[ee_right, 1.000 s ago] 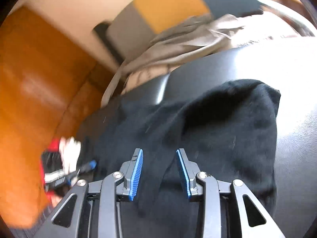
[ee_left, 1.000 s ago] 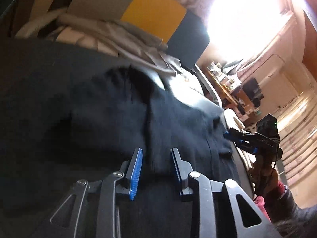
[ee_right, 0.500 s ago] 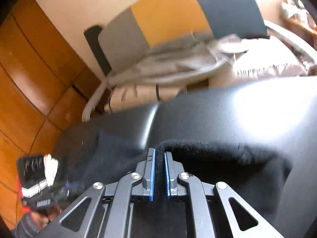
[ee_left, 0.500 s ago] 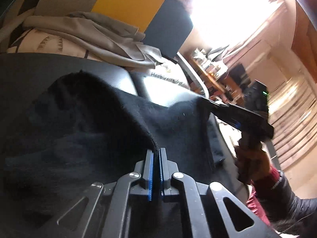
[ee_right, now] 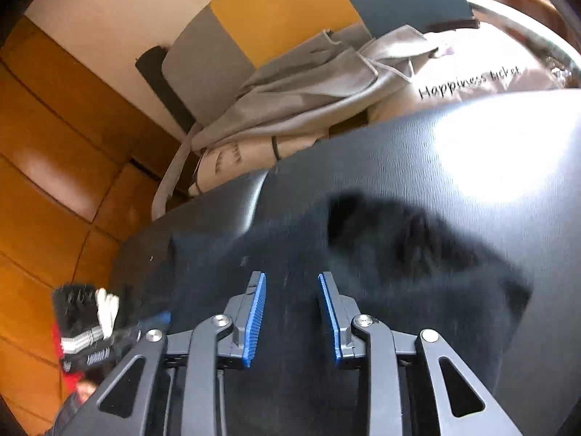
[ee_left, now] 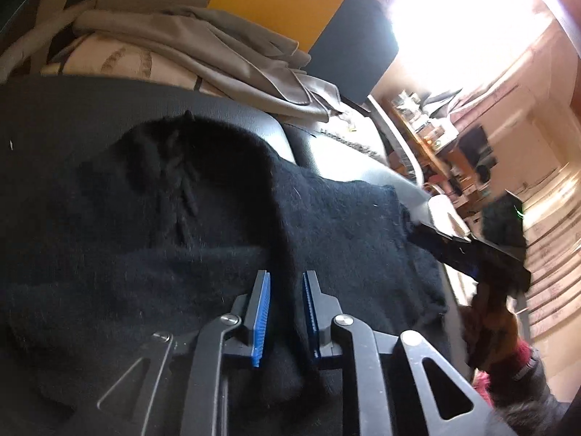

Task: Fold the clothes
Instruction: 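Open both grippers and release the folded hem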

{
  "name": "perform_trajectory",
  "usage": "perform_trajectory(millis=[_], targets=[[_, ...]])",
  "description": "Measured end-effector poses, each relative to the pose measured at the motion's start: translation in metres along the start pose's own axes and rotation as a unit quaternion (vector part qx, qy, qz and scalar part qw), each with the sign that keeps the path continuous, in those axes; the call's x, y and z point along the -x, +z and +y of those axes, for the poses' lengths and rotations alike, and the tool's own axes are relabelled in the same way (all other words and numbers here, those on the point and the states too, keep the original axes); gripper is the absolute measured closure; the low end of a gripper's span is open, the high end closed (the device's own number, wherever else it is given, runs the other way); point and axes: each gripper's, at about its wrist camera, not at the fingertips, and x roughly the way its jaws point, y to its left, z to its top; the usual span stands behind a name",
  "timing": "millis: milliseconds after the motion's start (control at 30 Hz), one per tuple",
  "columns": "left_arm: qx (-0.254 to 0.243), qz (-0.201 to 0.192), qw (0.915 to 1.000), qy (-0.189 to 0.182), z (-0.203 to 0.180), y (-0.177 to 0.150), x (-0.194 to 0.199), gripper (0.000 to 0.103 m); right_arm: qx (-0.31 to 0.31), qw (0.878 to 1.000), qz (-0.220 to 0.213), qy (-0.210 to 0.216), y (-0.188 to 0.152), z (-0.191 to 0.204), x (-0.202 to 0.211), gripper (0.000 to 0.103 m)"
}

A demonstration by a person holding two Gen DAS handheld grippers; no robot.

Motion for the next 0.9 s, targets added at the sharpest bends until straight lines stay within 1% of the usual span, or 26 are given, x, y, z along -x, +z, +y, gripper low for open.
perform_trajectory(millis=[33, 67, 100, 133, 167, 200, 233, 300, 333, 367, 400, 433, 467, 500, 533, 600, 633, 667, 700, 733, 767, 800, 833, 900], targets=[[-0.014, -0.003, 0.999, 0.043, -0.004, 0.001, -0.003, 0.092, 0.01, 1.0, 0.003, -0.01, -0.006, 0.002, 0.001, 0.072], [-0.014, -0.004, 0.9981, 0.06, -0.006, 0.002, -0.003, 0.093, 0.02, 1.0, 0.006, -0.022, -0.013, 0.004, 0.001, 0.072], [-0.008, -0.009, 0.9985, 0.054, -0.007, 0.002, 0.0, 0.093, 0.042, 0.997, 0.007, -0.069, -0.019, 0.008, 0.001, 0.072], [-0.005, -0.025, 0.9988, 0.042, -0.01, 0.0, 0.008, 0.091, 0.063, 0.991, 0.007, -0.115, -0.025, 0.012, 0.001, 0.069], [-0.002, -0.041, 0.9987, 0.029, -0.013, -0.002, 0.016, 0.088, 0.072, 0.991, -0.005, -0.114, -0.03, 0.016, 0.006, 0.069], [-0.001, -0.052, 0.9984, 0.02, -0.016, -0.006, 0.022, 0.087, 0.076, 0.992, -0.017, -0.095, -0.035, 0.022, 0.013, 0.069], [-0.006, -0.047, 0.9987, 0.019, -0.02, -0.013, 0.021, 0.085, 0.09, 0.992, -0.028, -0.085, -0.041, 0.031, 0.018, 0.069], [-0.015, -0.037, 0.999, 0.018, -0.028, -0.028, 0.019, 0.085, 0.125, 0.988, -0.038, -0.08, -0.055, 0.052, 0.025, 0.069], [-0.019, -0.034, 0.999, 0.02, -0.031, -0.035, 0.017, 0.085, 0.13, 0.989, -0.03, -0.07, -0.062, 0.059, 0.023, 0.067], [-0.023, -0.038, 0.9985, 0.032, -0.033, -0.043, 0.013, 0.085, 0.136, 0.989, -0.023, -0.061, -0.069, 0.066, 0.021, 0.064], [-0.026, -0.041, 0.9978, 0.044, -0.034, -0.051, 0.009, 0.085, 0.144, 0.987, -0.013, -0.075, -0.076, 0.07, 0.015, 0.062], [-0.024, -0.045, 0.9972, 0.054, -0.034, -0.057, 0.007, 0.085, 0.147, 0.984, 0.008, -0.096, -0.083, 0.071, 0.004, 0.056], [-0.003, -0.05, 0.997, 0.058, -0.034, -0.061, 0.013, 0.084, 0.149, 0.982, 0.027, -0.116, -0.09, 0.071, -0.006, 0.055], [0.014, -0.056, 0.9965, 0.06, -0.034, -0.064, 0.019, 0.083, 0.157, 0.981, 0.013, -0.117, -0.094, 0.074, -0.006, 0.051], [0.02, -0.064, 0.9962, 0.055, -0.035, -0.069, 0.028, 0.082, 0.165, 0.979, 0.0, -0.118, -0.099, 0.076, -0.005, 0.046], [0.032, -0.076, 0.9954, 0.048, -0.035, -0.082, 0.045, 0.081, 0.164, 0.978, -0.005, -0.128, -0.102, 0.08, -0.003, 0.046], [0.04, -0.081, 0.9945, 0.052, -0.032, -0.091, 0.057, 0.08, 0.155, 0.98, -0.01, -0.126, -0.103, 0.083, 0.003, 0.046], [0.05, -0.091, 0.9924, 0.066, -0.023, -0.101, 0.071, 0.08, 0.152, 0.981, -0.018, -0.119, -0.105, 0.086, 0.008, 0.046], [0.059, -0.102, 0.9898, 0.08, -0.014, -0.111, 0.085, 0.079, 0.155, 0.981, -0.028, -0.115, -0.108, 0.09, 0.013, 0.043], [0.069, -0.112, 0.9868, 0.095, -0.006, -0.122, 0.099, 0.078, 0.159, 0.98, -0.037, -0.11, -0.112, 0.094, 0.018, 0.034], [0.078, -0.122, 0.9834, 0.109, 0.003, -0.132, 0.113, 0.077, 0.163, 0.979, -0.044, -0.113, -0.117, 0.096, 0.021, 0.029], [0.087, -0.131, 0.9792, 0.128, 0.013, -0.141, 0.128, 0.077, 0.162, 0.979, -0.049, -0.113, -0.122, 0.096, 0.023, 0.028], [0.091, -0.138, 0.9734, 0.159, 0.025, -0.149, 0.145, 0.077, 0.156, 0.98, -0.044, -0.113, -0.125, 0.093, 0.019, 0.028], [0.091, -0.144, 0.9657, 0.196, 0.039, -0.154, 0.169, 0.076, 0.145, 0.982, -0.036, -0.114, -0.133, 0.088, 0.011, 0.027]])
